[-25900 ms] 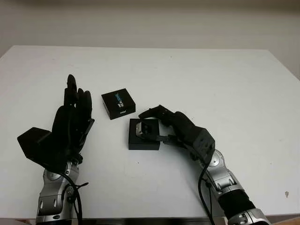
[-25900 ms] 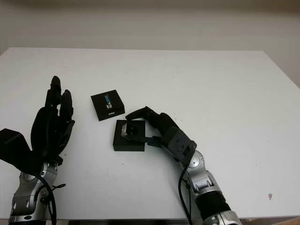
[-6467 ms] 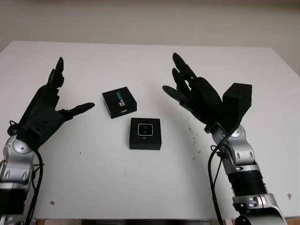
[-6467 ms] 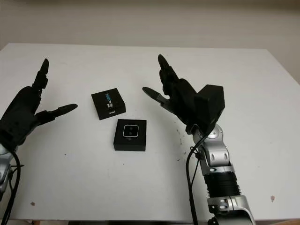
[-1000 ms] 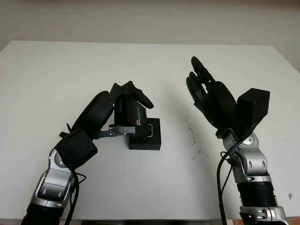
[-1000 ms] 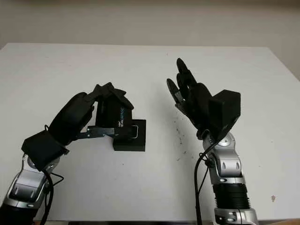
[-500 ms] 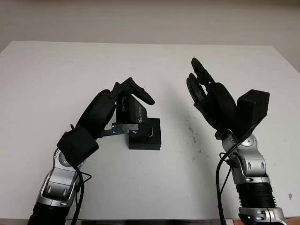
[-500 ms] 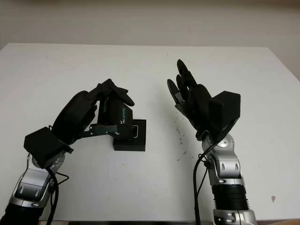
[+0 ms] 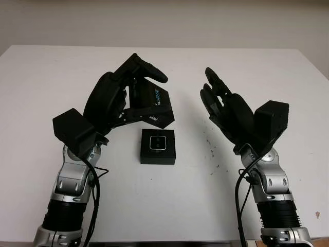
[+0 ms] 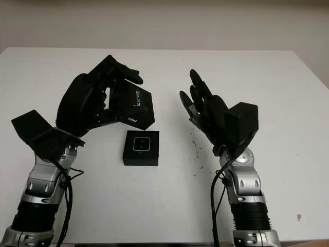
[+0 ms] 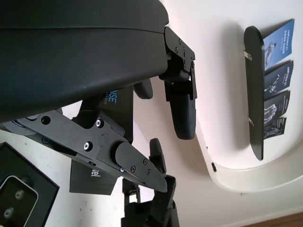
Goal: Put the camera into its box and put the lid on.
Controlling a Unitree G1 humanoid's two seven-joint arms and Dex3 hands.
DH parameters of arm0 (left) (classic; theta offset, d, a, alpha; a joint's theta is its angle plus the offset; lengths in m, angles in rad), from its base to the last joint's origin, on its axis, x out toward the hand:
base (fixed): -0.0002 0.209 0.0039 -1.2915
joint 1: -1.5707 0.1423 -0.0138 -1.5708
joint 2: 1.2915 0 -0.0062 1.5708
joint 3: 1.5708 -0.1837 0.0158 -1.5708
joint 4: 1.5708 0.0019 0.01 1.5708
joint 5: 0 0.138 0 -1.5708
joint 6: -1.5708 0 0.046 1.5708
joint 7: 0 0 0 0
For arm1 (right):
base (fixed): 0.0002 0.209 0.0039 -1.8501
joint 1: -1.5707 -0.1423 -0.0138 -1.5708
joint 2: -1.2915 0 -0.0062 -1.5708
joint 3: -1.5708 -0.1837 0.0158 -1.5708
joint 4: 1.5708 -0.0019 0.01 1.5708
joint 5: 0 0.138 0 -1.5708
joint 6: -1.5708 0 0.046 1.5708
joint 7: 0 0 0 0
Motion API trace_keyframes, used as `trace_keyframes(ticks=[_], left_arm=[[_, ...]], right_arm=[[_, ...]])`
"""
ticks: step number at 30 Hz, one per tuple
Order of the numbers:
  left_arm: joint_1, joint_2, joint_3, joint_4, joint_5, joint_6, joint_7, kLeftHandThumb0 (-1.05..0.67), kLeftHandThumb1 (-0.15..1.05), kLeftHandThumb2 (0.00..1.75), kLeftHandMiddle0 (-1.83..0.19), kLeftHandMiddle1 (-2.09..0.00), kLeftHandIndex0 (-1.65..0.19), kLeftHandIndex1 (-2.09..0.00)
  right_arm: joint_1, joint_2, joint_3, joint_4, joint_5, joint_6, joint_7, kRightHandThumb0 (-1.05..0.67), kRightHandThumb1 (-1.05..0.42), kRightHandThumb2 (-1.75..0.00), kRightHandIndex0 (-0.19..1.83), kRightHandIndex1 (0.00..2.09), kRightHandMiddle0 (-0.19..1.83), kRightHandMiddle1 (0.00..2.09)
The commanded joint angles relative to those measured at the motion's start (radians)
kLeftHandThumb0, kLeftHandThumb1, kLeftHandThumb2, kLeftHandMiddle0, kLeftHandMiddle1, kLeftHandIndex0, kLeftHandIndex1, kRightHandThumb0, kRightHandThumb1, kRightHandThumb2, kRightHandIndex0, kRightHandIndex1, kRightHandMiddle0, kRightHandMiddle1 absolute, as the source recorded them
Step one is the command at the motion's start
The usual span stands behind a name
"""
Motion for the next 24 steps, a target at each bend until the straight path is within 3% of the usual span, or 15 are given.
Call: trace_keyframes(ticks=[1, 24], left_arm=[[-0.018, -0.01, 0.0, 0.012, -0.017, -0.008, -0.011, -0.14, 0.99, 0.06, -0.36, -1.47, -0.26, -1.47], [0.001, -0.128, -0.079, 0.106, -0.026, -0.004, -0.051, -0.17, 0.97, 0.05, -0.4, -1.49, -0.3, -1.49]], right_arm=[[-0.002, -0.005, -0.004, -0.013, 0.003, 0.005, 0.003, -0.71, -1.05, -0.33, -0.07, 0.06, -0.03, 0.07], [0.002, -0.006, 0.0, -0.005, -0.02, -0.008, -0.007, -0.71, -1.05, -0.34, -0.07, 0.06, -0.02, 0.07]])
